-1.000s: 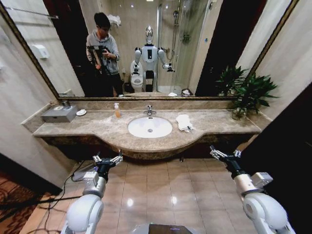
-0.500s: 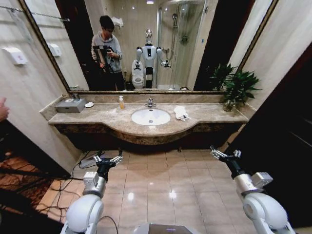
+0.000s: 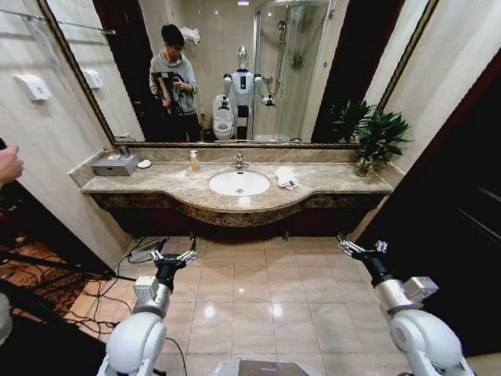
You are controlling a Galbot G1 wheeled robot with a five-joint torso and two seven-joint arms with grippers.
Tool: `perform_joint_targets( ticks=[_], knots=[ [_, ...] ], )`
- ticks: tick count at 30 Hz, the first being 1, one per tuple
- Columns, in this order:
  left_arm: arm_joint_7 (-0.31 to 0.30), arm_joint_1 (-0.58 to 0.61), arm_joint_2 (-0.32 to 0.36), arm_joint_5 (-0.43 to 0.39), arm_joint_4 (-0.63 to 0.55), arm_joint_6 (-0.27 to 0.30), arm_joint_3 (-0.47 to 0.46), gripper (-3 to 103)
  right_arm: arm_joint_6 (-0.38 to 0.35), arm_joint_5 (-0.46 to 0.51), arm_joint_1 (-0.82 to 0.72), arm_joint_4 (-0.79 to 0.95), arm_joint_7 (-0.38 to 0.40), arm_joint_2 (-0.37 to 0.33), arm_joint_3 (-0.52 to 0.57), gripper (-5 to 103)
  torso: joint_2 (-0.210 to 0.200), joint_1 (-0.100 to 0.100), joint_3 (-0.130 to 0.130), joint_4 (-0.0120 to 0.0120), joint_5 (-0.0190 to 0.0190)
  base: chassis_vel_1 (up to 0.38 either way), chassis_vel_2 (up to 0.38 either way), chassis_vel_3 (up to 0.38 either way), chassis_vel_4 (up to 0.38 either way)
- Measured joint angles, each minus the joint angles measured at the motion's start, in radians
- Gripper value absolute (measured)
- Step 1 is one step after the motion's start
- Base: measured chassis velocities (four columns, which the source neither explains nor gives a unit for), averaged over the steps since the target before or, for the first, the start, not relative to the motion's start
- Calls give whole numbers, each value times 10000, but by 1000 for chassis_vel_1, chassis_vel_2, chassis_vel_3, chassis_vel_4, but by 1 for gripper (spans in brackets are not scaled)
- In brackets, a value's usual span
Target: Pick up the towel from the sink counter and wipe the mirror surface.
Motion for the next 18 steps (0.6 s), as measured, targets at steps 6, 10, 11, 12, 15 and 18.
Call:
perform_joint_targets(
  ticks=[6, 10, 11, 12, 15, 18],
  knots=[
    [0, 1, 0, 0, 0, 0, -1, 100, 0, 0, -1, 0, 0, 0, 0, 100, 0, 1, 0, -1, 4, 7, -9, -8, 7],
    [0, 1, 0, 0, 0, 0, 0, 100, 0, 0, 0, 0, 0, 0, 0, 100, -1, 1, 0, 0, 5, 46, -72, -76, 75],
    [0, 1, -1, 0, 0, 0, 0, 100, 0, 0, 0, 0, 0, 0, 0, 100, -1, 0, 0, 0, 5, 129, -101, -106, 110],
    [0, 1, -1, 0, 0, 0, 0, 100, 0, 0, 0, 0, 0, 0, 0, 100, -1, 0, 0, 0, 5, 168, -98, -188, 110],
    [0, 1, 0, 0, 0, 0, 0, 100, 0, 0, -2, 0, 0, 0, 0, 100, 0, -7, -2, -3, 1, 169, -99, -205, 86],
    [-1, 6, 0, 0, 0, 0, -2, 100, 0, 0, -5, 0, 0, 0, 0, 100, 8, -19, -6, 3, 0, 170, -58, -178, 57]
  ],
)
